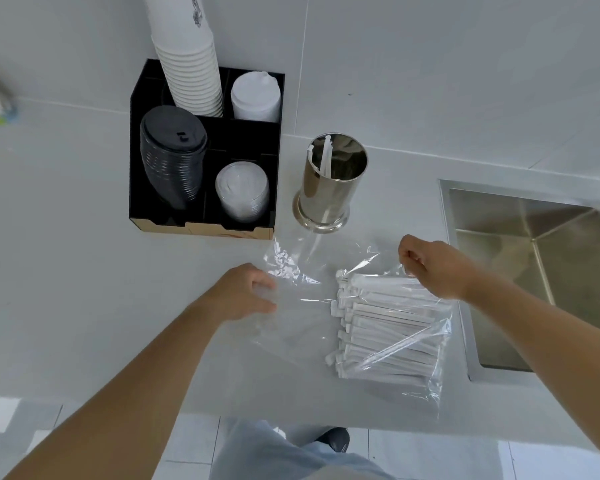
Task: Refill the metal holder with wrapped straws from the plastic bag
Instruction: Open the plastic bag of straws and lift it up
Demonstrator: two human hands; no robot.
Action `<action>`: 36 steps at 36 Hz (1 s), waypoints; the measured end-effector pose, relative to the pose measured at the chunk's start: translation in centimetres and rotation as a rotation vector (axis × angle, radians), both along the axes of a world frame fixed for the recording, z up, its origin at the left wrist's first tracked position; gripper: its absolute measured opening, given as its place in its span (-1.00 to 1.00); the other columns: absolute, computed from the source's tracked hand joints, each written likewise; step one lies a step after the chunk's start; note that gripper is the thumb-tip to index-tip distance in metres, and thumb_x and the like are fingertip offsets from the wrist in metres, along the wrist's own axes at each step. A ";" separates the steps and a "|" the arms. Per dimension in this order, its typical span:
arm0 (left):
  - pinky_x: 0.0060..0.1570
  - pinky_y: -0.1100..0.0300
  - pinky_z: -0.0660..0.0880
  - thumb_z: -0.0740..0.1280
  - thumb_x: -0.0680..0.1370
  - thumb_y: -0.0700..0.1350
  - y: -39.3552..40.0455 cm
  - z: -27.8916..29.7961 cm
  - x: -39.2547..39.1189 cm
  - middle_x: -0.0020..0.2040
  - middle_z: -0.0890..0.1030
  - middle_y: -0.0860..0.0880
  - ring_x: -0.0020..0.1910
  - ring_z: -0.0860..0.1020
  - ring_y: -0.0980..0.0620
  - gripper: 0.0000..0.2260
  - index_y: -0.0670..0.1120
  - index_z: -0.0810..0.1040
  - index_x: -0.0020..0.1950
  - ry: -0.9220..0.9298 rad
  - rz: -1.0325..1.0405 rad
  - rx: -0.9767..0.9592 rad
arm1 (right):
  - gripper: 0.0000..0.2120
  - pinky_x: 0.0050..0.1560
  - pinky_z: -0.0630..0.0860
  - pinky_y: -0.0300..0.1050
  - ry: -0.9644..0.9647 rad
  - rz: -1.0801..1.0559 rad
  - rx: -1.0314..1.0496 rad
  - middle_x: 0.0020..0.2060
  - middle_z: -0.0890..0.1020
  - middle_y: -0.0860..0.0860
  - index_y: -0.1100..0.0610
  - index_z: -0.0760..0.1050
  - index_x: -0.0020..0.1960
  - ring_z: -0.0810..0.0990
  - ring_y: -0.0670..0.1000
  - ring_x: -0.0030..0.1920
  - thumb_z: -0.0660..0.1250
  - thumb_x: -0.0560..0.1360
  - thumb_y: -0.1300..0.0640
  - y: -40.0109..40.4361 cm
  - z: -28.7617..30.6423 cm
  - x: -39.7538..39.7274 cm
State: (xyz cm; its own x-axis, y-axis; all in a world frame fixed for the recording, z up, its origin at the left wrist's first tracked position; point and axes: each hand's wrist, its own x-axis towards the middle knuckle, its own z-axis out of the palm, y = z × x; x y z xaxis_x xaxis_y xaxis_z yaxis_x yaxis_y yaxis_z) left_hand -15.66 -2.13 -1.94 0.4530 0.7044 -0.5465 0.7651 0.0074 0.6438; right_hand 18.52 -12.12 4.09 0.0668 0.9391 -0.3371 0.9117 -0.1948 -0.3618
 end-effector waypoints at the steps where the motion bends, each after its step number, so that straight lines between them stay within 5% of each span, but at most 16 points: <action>1: -0.09 0.29 0.40 0.57 0.31 -0.05 0.1 0.0 0.0 0.04 0.51 0.09 0.01 0.51 0.08 -0.68 0.03 0.61 0.02 0.017 -0.023 0.015 | -0.87 -0.37 0.42 -0.11 0.002 -0.012 0.013 -0.35 0.60 -0.01 0.07 0.34 -0.12 0.47 0.05 -0.43 0.16 0.56 0.25 -0.2 0.0 0.1; 16: -0.26 0.28 0.48 0.44 0.39 -0.11 -0.4 0.1 0.1 -0.26 0.65 0.08 -0.25 0.58 0.11 -0.99 -0.01 0.66 -0.22 0.046 -0.046 -0.077 | -0.86 -0.38 0.52 0.11 -0.027 -0.039 0.118 -0.43 0.57 0.09 0.04 0.30 -0.14 0.50 0.21 -0.42 0.16 0.57 0.21 -2.2 1.4 1.3; 21: -0.12 0.17 0.49 0.35 0.51 -0.18 -1.4 0.6 0.1 -0.26 0.68 0.00 -0.22 0.57 -0.03 -0.91 -0.21 0.56 -0.12 -0.283 0.294 -0.232 | -0.88 -0.42 0.43 0.04 -0.037 -0.024 0.157 -0.48 0.49 0.08 0.12 0.32 -0.12 0.37 0.15 -0.48 0.18 0.59 0.24 -2.6 2.3 0.7; 27: 0.17 -0.15 0.52 0.35 0.57 -0.10 -4.3 -0.3 1.2 0.03 0.68 -0.10 -0.02 0.67 -0.10 -0.91 -0.07 0.51 0.03 -0.697 0.841 -0.618 | -0.89 -0.43 0.42 0.07 -0.092 0.010 0.195 -0.52 0.42 0.04 0.10 0.31 -0.10 0.32 0.14 -0.49 0.17 0.59 0.21 -2.9 3.1 0.2; 32: 0.32 -0.08 0.38 0.22 0.58 0.10 -7.5 -1.4 2.0 0.20 0.61 -0.10 0.21 0.55 -0.05 -0.62 -0.07 0.43 0.33 -0.929 0.949 -0.721 | -0.90 -0.43 0.43 0.09 -0.116 0.040 0.199 -0.50 0.44 0.05 0.11 0.30 -0.10 0.33 0.13 -0.49 0.16 0.59 0.23 -3.1 3.7 -0.2; 36: 0.27 0.02 0.38 0.17 0.58 0.14 -9.5 -1.4 3.2 0.19 0.61 -0.08 0.21 0.53 -0.01 -0.61 -0.08 0.50 0.24 -0.988 0.919 -0.753 | -0.90 -0.42 0.42 0.07 -0.118 0.053 0.213 -0.50 0.43 0.04 0.12 0.31 -0.10 0.33 0.16 -0.48 0.17 0.59 0.24 -3.4 4.0 -0.4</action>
State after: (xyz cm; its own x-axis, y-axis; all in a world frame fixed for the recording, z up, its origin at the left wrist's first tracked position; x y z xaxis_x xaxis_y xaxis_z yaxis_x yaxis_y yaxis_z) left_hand -12.44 -11.64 -3.39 0.4150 0.6414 -0.6453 -0.3988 0.7657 0.5046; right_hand 18.14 -15.48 8.06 0.0425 0.9914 -0.1238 0.9570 -0.0760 -0.2799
